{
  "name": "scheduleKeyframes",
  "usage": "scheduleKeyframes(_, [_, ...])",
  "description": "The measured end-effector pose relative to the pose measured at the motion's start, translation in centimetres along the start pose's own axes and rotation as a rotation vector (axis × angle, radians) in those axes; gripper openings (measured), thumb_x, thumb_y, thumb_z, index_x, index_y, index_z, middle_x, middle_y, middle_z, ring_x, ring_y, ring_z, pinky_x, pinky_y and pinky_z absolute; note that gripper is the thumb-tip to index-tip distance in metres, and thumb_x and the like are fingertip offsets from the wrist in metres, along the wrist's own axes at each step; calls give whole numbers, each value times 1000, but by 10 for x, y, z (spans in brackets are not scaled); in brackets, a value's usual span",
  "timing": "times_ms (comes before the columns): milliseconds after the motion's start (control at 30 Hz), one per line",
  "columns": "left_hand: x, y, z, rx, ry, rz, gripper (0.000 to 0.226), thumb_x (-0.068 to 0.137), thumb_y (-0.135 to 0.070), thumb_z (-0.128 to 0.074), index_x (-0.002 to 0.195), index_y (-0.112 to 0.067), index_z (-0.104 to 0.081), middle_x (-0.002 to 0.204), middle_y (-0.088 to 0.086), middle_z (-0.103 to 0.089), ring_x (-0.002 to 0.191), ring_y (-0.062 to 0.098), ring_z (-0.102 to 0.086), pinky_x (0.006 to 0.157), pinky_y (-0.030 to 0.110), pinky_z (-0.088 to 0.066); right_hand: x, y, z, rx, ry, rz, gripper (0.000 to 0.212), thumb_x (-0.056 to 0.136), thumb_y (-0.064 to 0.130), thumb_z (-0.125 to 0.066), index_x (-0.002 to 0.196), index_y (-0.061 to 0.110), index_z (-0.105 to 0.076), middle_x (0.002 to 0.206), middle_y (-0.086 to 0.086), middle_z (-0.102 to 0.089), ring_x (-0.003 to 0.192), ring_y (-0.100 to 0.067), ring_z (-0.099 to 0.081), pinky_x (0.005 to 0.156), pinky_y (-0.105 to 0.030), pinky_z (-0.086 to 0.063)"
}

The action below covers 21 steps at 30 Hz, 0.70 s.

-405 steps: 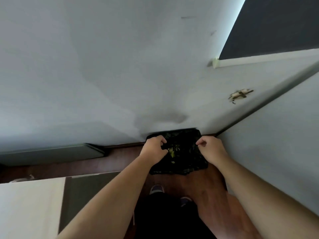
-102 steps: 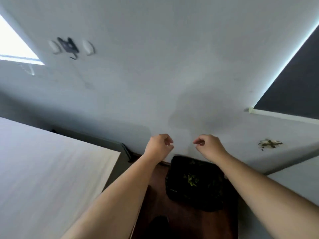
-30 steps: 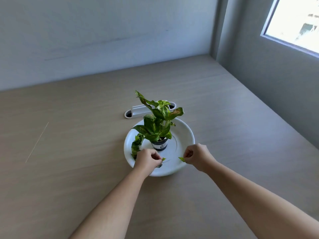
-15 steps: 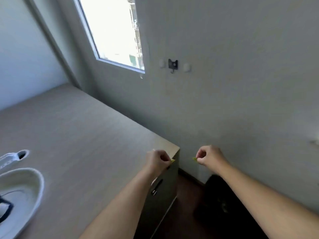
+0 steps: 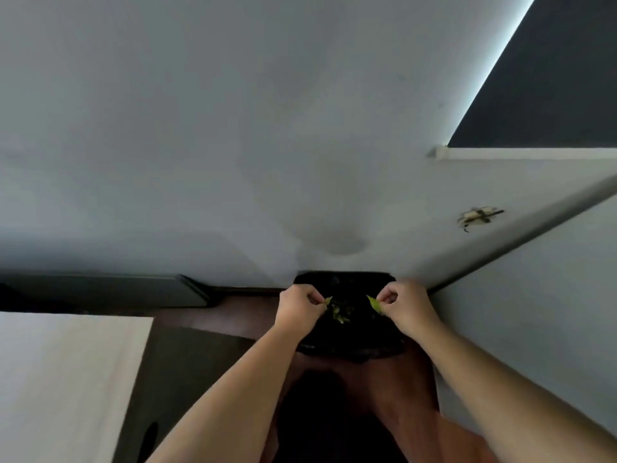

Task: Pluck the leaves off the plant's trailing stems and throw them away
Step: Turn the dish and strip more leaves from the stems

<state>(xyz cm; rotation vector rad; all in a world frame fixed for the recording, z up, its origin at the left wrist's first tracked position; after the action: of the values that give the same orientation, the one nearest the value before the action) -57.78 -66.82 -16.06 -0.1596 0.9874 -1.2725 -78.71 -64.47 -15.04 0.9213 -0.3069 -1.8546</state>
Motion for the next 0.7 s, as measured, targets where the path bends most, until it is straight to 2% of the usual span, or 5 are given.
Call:
scheduleKeyframes(100, [32, 1, -24, 9, 96, 11, 25, 83, -23, -71, 104, -13, -66, 96, 0, -64, 91, 16, -60, 75, 24, -48, 22, -18, -9, -6, 1, -53, 13, 79, 3, -63, 87, 8, -72, 83, -7, -65, 82, -21, -63, 69, -22, -46])
scheduleKeyframes(233, [48, 2, -39, 87, 140, 4, 35, 83, -26, -70, 115, -15, -63, 121, 5, -64, 111, 21, -60, 91, 28, -47, 26, -32, -13, 18, -14, -115, 15, 82, 6, -59, 86, 13, -72, 88, -6, -68, 79, -17, -61, 70, -21, -43])
scheduleKeyframes(467, [23, -12, 2, 89, 53, -32, 29, 83, -23, -70, 110, -13, -64, 116, 7, -67, 109, 23, -62, 95, 29, -47, 11, 10, 1, 13, 37, -35, 14, 84, 8, -57, 84, 14, -70, 84, -10, -70, 78, -27, -66, 66, -29, -50])
scheduleKeyframes(567, [-3, -25, 41, 62, -27, -60, 27, 83, -23, -69, 108, -14, -65, 112, 5, -68, 104, 23, -64, 93, 30, -50, 3, 57, 14, -23, 17, 67, 15, 82, 10, -58, 83, 15, -72, 88, -6, -72, 85, -23, -66, 73, -24, -47])
scheduleKeyframes(700, [-69, -17, 121, -21, -250, -59, 26, 83, -23, -68, 107, -15, -65, 109, 2, -68, 98, 21, -65, 90, 29, -50, -31, 150, 8, -54, 71, 295, 13, 81, 8, -60, 83, 11, -72, 90, -9, -73, 87, -23, -66, 71, -18, -38])
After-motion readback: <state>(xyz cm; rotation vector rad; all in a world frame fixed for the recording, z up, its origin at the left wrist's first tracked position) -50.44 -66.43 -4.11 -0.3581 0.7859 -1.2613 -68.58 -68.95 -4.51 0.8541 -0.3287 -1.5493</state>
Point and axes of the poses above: each hand's wrist, its own x-axis towards the middle knuckle, its own z-axis out of the back of the hand, y = z × x, the point moved 8 cm from there along x, towards the middle knuckle
